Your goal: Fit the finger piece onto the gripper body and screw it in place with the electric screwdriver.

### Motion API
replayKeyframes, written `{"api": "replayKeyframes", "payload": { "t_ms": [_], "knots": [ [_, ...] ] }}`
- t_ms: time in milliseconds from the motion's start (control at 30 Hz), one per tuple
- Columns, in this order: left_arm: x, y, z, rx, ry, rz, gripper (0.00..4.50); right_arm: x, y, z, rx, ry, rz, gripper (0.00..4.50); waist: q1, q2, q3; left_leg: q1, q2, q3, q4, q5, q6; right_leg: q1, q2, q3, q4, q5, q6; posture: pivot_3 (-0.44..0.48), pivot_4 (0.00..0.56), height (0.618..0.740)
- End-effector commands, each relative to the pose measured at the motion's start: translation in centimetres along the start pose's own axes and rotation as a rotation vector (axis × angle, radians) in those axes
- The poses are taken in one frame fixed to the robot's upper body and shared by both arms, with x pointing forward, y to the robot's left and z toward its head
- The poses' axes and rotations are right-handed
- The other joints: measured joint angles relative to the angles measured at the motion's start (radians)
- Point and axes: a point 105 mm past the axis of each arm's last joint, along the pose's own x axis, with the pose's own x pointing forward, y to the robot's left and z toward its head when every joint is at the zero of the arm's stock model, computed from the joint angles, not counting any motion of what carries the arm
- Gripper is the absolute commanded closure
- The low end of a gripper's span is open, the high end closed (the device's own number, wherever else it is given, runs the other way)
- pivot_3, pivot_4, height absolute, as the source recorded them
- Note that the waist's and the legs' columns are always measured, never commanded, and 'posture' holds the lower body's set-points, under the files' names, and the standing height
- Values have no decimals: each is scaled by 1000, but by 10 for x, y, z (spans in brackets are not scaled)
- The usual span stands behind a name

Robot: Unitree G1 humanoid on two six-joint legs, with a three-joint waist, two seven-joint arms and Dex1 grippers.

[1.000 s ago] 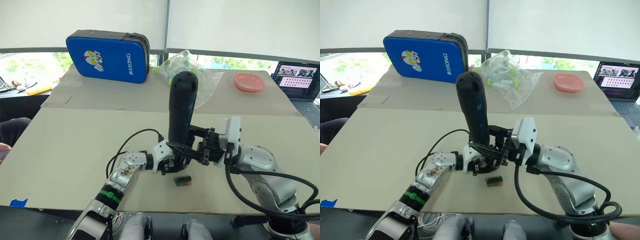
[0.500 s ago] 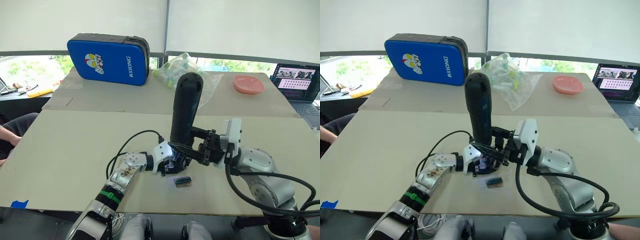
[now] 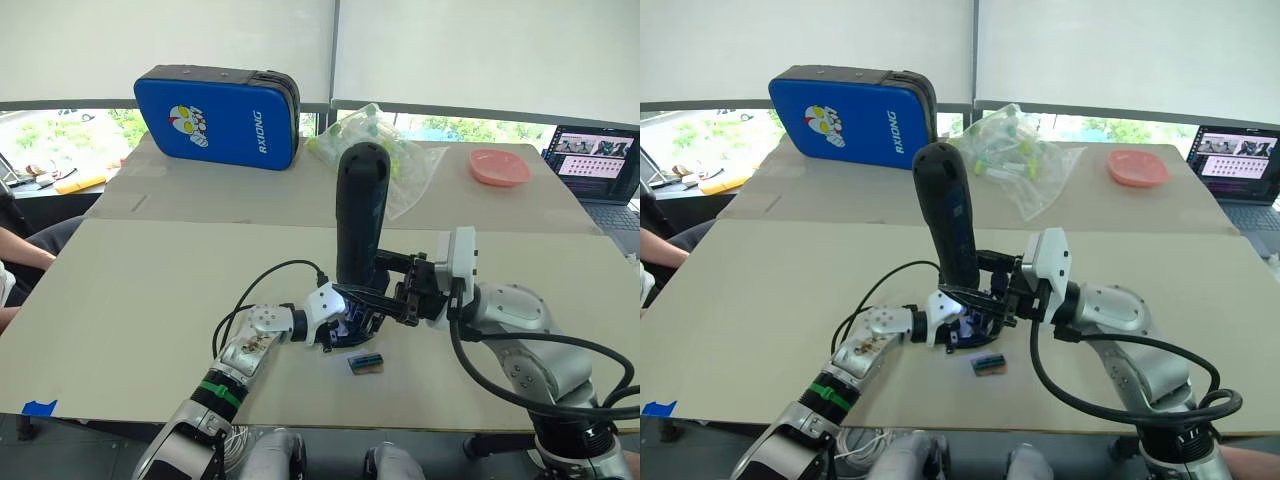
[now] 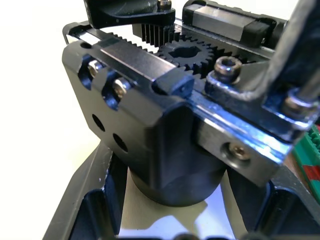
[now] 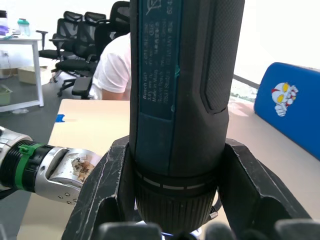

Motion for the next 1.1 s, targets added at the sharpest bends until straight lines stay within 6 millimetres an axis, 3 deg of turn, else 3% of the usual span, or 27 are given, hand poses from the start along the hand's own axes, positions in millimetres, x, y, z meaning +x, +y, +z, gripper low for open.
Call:
{"api": "replayKeyframes", "payload": {
  "t_ms": [33, 233, 567, 633, 733, 933, 1100],
  "knots": [
    [-1, -5, -20, -51, 60, 2, 2165, -2, 1, 22, -51, -52, 25, 2593, 1, 0, 1, 0, 0, 0, 0, 0, 0, 0, 0, 0, 0, 0, 0, 0, 150, 740],
    [-2, -4, -23, -57, 62, 16, 2165, -7, 5, 41, -90, -99, 66, 2593, 6, 0, 5, -2, 0, 0, -1, 0, 0, -2, 1, -1, -1, 2, -4, 0, 150, 740],
    [-3, -2, -26, -102, 58, 36, 2165, -15, 10, 43, -68, -113, 87, 2593, 9, -1, 6, -2, 0, 1, -1, 0, 0, -2, 1, -1, -2, 1, -1, 0, 150, 740],
    [-3, -2, -26, -126, 63, 42, 1146, -17, 15, 47, -56, -144, 109, 2593, 9, -1, 6, -2, 0, 1, -1, 0, 0, -2, 1, -1, -2, 1, -1, 0, 150, 740],
    [-6, -1, -27, -98, 73, 46, 66, -21, 23, 58, -19, -197, 152, 2593, 10, -1, 6, -2, 0, 1, -2, 0, 0, -2, 1, -1, -2, 1, -1, 0, 150, 740],
    [-35, 8, -28, -57, 79, 81, 66, -35, 31, 81, 19, -184, 181, 2593, 0, -1, 7, -2, 0, 1, -5, 0, 0, -3, 0, 0, -5, 1, -2, 0, 150, 740],
    [-79, 19, -13, -41, -30, 108, 66, -68, 9, 103, 40, -73, 58, 2593, -17, -2, 11, -2, 2, 1, -7, 0, -3, -7, 1, 0, -5, 5, -7, 0, 150, 740]
  ]
}}
